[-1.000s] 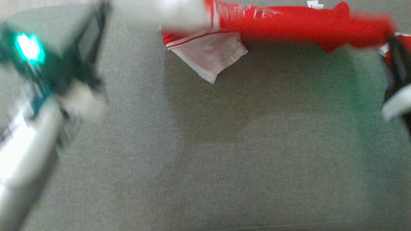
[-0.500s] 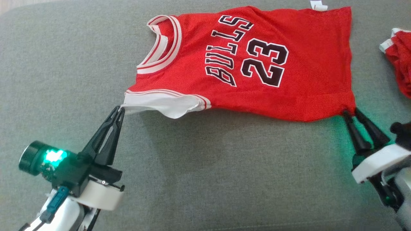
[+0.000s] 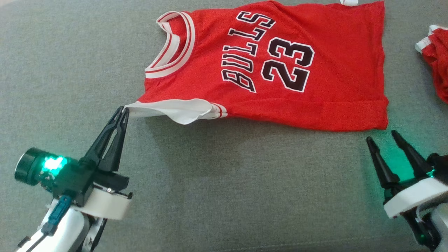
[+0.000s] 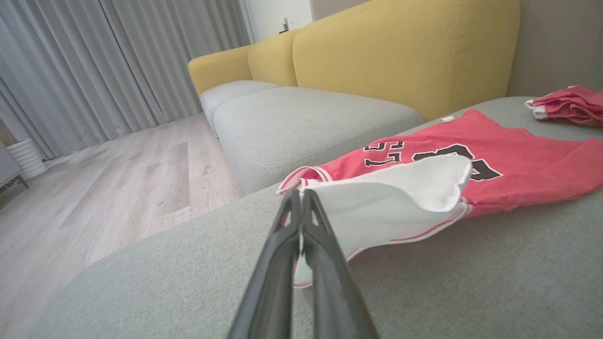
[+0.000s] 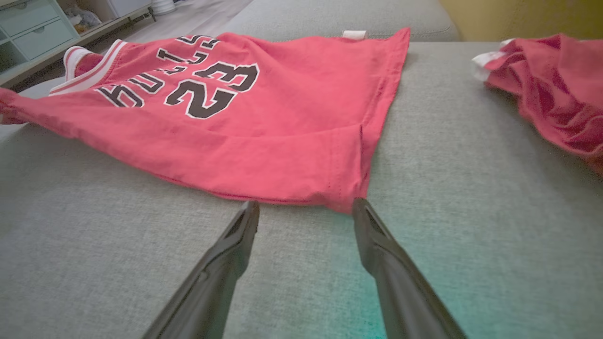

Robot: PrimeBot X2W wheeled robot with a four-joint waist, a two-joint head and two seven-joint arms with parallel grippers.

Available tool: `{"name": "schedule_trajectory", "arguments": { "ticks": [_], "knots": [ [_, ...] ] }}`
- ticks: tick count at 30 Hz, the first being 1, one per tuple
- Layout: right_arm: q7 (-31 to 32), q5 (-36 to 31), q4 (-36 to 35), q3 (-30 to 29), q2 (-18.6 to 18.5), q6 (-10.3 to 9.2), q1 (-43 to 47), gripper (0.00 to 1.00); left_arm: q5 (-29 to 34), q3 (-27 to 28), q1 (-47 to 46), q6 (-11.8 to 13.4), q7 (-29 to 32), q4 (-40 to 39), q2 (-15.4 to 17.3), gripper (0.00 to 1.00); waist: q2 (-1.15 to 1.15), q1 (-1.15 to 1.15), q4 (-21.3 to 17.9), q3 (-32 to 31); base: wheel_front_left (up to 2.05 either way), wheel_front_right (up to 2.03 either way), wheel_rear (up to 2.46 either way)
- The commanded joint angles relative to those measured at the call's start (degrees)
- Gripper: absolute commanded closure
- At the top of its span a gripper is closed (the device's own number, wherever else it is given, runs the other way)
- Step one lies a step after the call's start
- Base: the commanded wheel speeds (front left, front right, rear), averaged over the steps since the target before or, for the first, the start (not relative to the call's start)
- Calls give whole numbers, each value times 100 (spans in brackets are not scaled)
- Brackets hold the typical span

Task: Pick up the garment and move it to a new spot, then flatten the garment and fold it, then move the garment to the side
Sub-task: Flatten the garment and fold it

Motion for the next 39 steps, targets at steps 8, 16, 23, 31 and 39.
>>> {"name": "schedule_trajectory", "arguments": {
  "ticks": [8,16,23,31,39],
  "knots": [
    [-78,-380,339,-295,83,37,-235,0,-35,284,-213,47,25,-186,236,100,0,0,3,25,0,0,0],
    [-79,-355,928,-80,185,37,-635,54,-23,212,-285,14,79,-194,220,100,0,0,89,37,0,0,0],
    [-79,-318,1048,33,108,37,-745,100,-31,198,-323,11,71,-169,228,100,0,0,149,7,0,0,0],
    [-79,-893,389,-693,42,37,-404,100,15,313,-325,40,-71,-280,413,100,0,0,64,-536,0,0,0],
    [427,-1345,-1567,-2013,-225,37,-181,100,50,776,-1085,-283,71,-889,1054,100,0,0,-122,-1468,0,0,0]
  ]
}}
